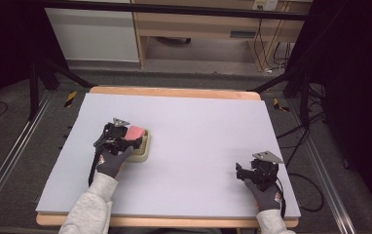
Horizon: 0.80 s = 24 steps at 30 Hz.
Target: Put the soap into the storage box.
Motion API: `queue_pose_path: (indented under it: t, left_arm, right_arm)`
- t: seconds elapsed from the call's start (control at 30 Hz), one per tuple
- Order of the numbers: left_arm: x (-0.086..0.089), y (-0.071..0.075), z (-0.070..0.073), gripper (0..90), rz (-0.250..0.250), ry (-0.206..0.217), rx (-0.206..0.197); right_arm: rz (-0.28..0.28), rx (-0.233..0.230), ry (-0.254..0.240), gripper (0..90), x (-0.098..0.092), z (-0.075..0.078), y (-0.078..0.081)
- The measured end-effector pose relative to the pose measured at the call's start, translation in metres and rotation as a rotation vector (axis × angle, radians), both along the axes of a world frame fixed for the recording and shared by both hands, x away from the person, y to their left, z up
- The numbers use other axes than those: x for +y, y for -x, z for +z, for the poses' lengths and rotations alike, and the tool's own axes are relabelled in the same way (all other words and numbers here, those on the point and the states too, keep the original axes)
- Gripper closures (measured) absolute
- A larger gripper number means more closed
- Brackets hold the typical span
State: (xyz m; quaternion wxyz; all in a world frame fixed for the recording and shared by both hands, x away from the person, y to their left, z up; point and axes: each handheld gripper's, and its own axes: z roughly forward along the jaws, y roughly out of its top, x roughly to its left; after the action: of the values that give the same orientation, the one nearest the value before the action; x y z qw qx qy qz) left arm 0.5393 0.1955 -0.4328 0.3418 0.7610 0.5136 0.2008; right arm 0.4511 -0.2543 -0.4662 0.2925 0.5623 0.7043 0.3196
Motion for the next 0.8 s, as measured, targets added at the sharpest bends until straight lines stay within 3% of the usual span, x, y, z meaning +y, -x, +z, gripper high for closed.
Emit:
queue_pose_path:
  t: [0.8]
  left_arm:
    - [-0.007,-0.003,-0.016,37.2,-0.01,-0.036,0.039]
  right_arm:
    - [-0.002,0.003,0.001,9.8,0.001,0.0,0.001]
